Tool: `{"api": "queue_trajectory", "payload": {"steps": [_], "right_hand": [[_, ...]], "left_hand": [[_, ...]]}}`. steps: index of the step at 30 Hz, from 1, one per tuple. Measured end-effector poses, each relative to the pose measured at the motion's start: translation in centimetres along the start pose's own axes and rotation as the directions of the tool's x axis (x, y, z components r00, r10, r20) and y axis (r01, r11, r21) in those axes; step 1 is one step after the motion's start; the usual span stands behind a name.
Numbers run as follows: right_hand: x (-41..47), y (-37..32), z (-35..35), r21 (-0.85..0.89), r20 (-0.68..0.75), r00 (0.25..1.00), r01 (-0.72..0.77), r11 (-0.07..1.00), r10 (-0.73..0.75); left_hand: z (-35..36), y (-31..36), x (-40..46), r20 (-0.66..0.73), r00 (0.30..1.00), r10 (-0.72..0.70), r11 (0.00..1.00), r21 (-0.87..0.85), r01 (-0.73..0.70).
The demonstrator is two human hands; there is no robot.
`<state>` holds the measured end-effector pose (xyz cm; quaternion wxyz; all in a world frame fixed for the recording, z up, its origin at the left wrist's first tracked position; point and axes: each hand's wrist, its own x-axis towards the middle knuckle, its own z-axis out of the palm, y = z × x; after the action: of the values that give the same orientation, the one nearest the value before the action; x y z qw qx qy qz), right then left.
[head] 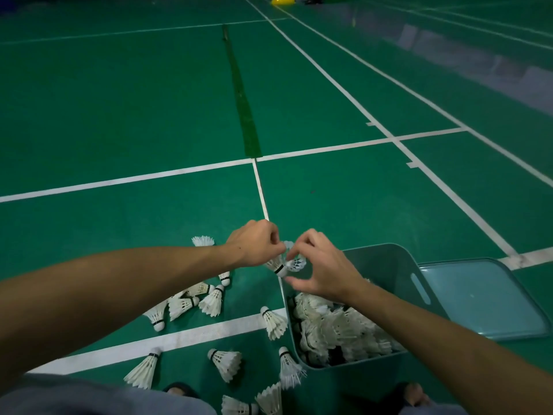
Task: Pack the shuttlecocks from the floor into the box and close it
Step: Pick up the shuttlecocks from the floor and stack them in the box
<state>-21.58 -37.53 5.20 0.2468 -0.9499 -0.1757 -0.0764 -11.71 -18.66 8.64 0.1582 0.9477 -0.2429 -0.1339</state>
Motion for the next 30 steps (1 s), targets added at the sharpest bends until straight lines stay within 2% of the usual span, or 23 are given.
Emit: {"api": "queue_trajectory", "payload": {"steps": [3, 5, 10, 14, 16, 19, 24, 30], "right_hand": [[0.2, 0.5, 0.5, -0.083, -0.013, 0.999, 0.042, 0.996, -0.043], [0.1, 1.3, 0.1, -0.109, -0.023, 1.000, -0.004, 0.994, 0.001], [-2.2, 4.7, -0.9, -0.063, -0.022, 0.962, -0.271, 0.960, 0.270], [-5.2, 8.0, 1.8, -0.075, 0.103, 0.882, -0.455, 0.887, 0.460], [-5.7, 8.7, 3.2, -0.047, 0.165, 0.843, -0.512, 0.858, 0.512], [-5.8, 8.7, 5.0, -0.034, 0.225, 0.821, -0.532, 0.846, 0.526], [-5.6, 8.8, 6.7, -0.026, 0.254, 0.805, -0.549, 0.835, 0.537], [-5.9, 9.7, 7.7, 0.144, 0.288, 0.779, -0.610, 0.779, 0.557]], "left_hand": [[0.2, 0.0, -0.1, 0.007, 1.000, -0.016, 0.994, -0.105, 0.017], [0.3, 0.1, -0.2, 0.002, 1.000, -0.020, 0.987, -0.156, 0.020], [0.5, 1.2, -0.2, 0.014, 0.997, 0.074, 0.980, -0.187, -0.070], [1.3, 2.8, -0.9, 0.109, 0.972, 0.207, 0.975, -0.104, -0.196], [2.2, 3.3, -1.3, 0.120, 0.971, 0.209, 0.978, -0.039, -0.206], [3.9, 3.3, -1.9, 0.073, 0.990, 0.123, 0.992, 0.020, -0.125], [5.0, 3.1, -1.6, -0.011, 0.997, 0.082, 0.996, 0.042, -0.081], [4.9, 2.9, -1.4, 0.018, 0.996, 0.082, 0.996, 0.019, -0.082]]}}
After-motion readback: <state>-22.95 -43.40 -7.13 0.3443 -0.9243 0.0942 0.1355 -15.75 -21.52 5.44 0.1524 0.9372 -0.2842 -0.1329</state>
